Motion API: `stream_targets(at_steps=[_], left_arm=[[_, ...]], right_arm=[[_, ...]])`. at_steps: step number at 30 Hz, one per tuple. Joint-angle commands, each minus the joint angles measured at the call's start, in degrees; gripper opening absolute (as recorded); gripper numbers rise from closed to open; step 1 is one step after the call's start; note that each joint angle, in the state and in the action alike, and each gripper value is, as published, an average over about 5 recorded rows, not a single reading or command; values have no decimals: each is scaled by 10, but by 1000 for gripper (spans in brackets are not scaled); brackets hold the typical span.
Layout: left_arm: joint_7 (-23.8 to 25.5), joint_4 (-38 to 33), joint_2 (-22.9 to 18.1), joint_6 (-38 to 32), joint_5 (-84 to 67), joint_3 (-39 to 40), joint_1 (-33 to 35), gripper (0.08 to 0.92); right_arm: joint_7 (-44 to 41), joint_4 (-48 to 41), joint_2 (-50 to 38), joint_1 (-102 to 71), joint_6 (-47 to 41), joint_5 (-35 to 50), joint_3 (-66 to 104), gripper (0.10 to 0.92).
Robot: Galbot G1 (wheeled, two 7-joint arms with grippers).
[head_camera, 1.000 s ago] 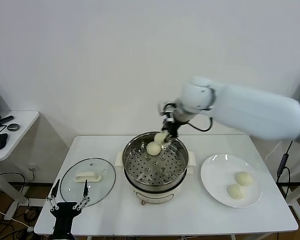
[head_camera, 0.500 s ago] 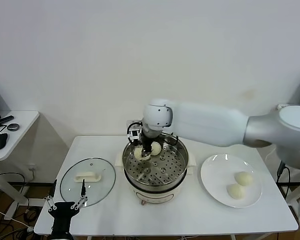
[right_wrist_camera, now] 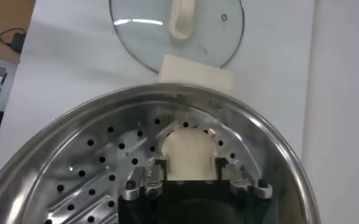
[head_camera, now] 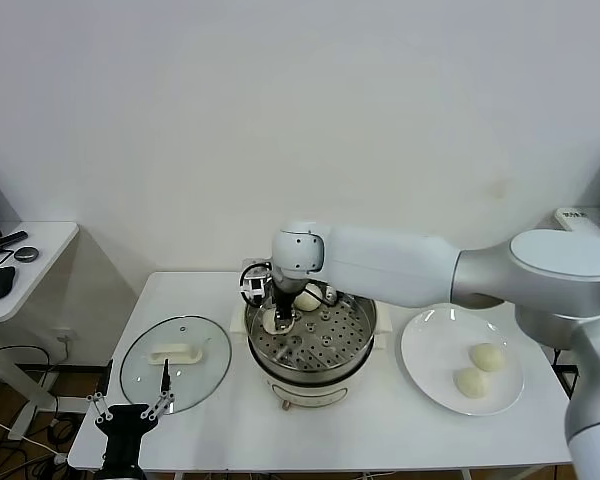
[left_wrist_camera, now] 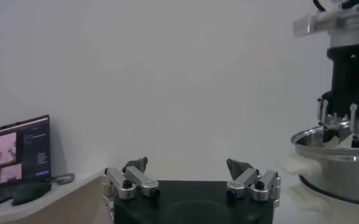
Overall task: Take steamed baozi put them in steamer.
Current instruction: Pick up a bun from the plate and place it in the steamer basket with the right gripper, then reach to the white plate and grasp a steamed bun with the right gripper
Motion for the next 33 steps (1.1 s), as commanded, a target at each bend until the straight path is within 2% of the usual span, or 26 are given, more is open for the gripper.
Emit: stream_targets(at_steps=[1, 5, 9, 15, 19, 26, 33], left_arm=[[0, 1, 0, 0, 2, -1, 0, 823], [0, 4, 1, 0, 2, -1, -2, 823], [0, 6, 3, 0, 2, -1, -4, 823], [1, 7, 8, 0, 1, 0, -6, 823], [1, 15, 12, -2, 1, 2, -8, 823], [2, 26, 14, -3, 2, 7, -9, 823], [4, 24, 12, 2, 7, 7, -9, 823]], right_arm=[[-10, 13, -15, 9, -3, -1, 15, 637], [-49, 50, -69, 63, -1, -3, 23, 754], [-107, 103, -156, 113, 16, -19, 24, 815], [-242, 197, -320, 169, 114, -100, 10, 823], [-289, 225, -433, 174, 196, -175, -5, 823], [-301, 214, -547, 43, 283, -302, 57, 823], [-272, 173, -590, -173, 339, -351, 218, 823]])
